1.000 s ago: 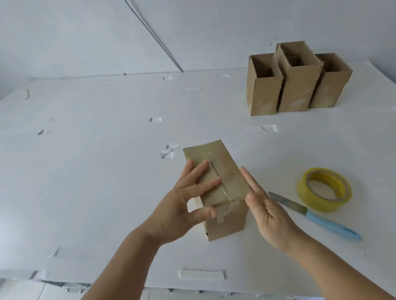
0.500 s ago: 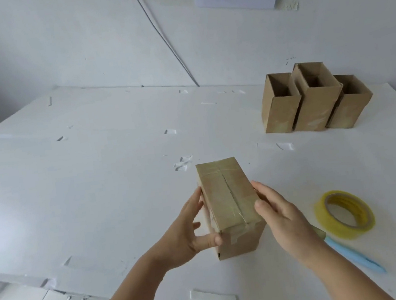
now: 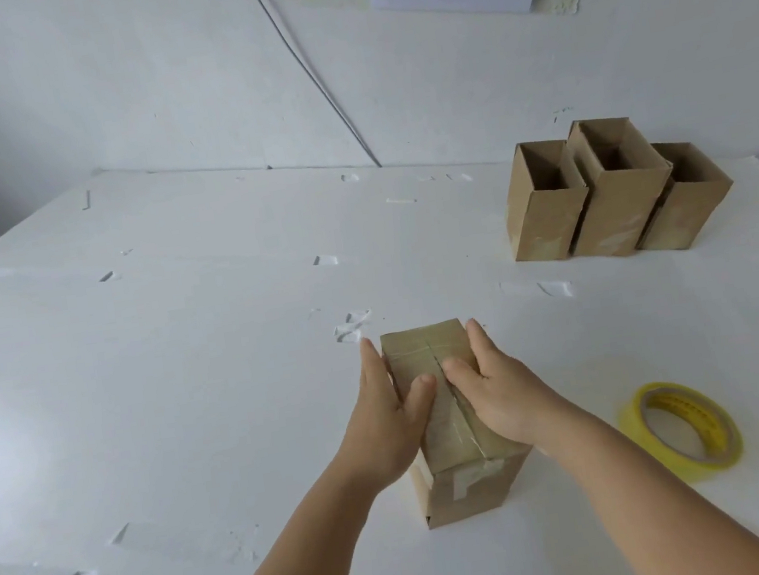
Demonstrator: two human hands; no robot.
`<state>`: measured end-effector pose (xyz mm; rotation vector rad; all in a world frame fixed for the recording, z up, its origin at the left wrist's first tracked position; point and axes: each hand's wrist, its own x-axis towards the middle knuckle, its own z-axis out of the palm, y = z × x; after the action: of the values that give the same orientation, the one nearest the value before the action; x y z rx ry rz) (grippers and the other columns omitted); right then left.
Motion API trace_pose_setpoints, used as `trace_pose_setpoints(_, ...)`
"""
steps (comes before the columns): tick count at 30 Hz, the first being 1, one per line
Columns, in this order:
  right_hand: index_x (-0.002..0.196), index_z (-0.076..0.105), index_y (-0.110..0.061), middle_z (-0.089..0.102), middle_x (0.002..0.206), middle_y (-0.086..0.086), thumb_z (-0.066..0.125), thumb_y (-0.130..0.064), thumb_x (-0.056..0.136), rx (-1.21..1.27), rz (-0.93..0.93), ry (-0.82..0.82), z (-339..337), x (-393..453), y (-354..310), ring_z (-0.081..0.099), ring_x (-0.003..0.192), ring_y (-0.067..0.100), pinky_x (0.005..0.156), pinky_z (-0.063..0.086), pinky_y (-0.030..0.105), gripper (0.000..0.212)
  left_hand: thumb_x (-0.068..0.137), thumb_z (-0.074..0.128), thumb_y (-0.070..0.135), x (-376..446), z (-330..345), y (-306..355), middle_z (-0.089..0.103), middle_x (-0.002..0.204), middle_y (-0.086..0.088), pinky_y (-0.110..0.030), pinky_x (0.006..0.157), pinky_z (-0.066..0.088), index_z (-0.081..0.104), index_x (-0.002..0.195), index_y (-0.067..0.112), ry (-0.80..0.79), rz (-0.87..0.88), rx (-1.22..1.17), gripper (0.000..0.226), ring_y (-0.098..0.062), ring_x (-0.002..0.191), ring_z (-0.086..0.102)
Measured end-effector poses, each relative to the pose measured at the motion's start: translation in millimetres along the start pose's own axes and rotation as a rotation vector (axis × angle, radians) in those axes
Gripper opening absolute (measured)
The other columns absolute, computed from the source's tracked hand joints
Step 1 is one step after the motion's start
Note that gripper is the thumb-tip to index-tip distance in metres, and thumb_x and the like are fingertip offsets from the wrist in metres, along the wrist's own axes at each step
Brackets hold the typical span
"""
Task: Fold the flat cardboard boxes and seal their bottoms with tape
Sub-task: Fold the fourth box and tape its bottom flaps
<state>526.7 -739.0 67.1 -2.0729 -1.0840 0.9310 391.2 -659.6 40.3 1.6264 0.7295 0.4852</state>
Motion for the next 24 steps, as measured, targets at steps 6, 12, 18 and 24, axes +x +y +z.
trace_pose_setpoints(6, 0.131, 0.047, -0.032, 0.064, 0.12, -0.013, 0.052, -0.022, 0.093, 0.438, -0.22, 0.102, -13.3, -12.6, -2.4, 0.06, 0.111, 0.007, 0.097, 0.048, 0.037, 0.04, 0.092, 0.055, 0.027, -5.9, -9.4, 16.1, 0.033, 0.129, 0.021, -0.029, 0.1, 0.046, 0.028, 0.141, 0.048, 0.095, 0.135, 0.095, 0.06, -0.004, 0.129, 0.037)
trace_pose_setpoints(12, 0.114, 0.047, -0.019, 0.058, 0.122, -0.008, 0.073, -0.034, 0.072, 0.658, -0.302, 0.322, -18.2, -24.1, -16.9, 0.06, 0.11, 0.004, 0.078, 0.051, 0.017, 0.052, 0.087, 0.067, 0.009, -6.0, -0.6, 38.6, 0.057, 0.122, 0.014, -0.015, 0.081, 0.05, 0.051, 0.113, 0.027, 0.244, 0.242, -0.185, 0.035, 0.005, 0.116, 0.054)
trace_pose_setpoints(18, 0.103, 0.047, -0.024, 0.052, 0.111, -0.002, 0.079, -0.021, 0.074, 0.41, -0.118, 0.59, -0.9, -19.8, -5.2, 0.056, 0.095, 0.002, 0.068, 0.047, 0.009, 0.044, 0.08, 0.074, 0.008, -5.8, 18.9, 28.7, 0.06, 0.111, 0.001, -0.034, 0.091, 0.053, 0.053, 0.102, 0.026, 0.337, 0.107, -0.186, 0.035, -0.011, 0.109, 0.061)
trace_pose_setpoints(24, 0.117, 0.059, -0.028, 0.063, 0.107, 0.0, 0.068, -0.02, 0.083, 0.429, 0.009, 0.632, 15.5, -18.4, 19.6, 0.061, 0.09, 0.004, 0.08, 0.05, 0.023, 0.036, 0.083, 0.068, 0.006, -13.9, 24.0, 11.1, 0.061, 0.11, 0.002, -0.03, 0.096, 0.051, 0.06, 0.124, 0.028, 0.33, -0.073, -0.128, 0.047, 0.0, 0.1, 0.062)
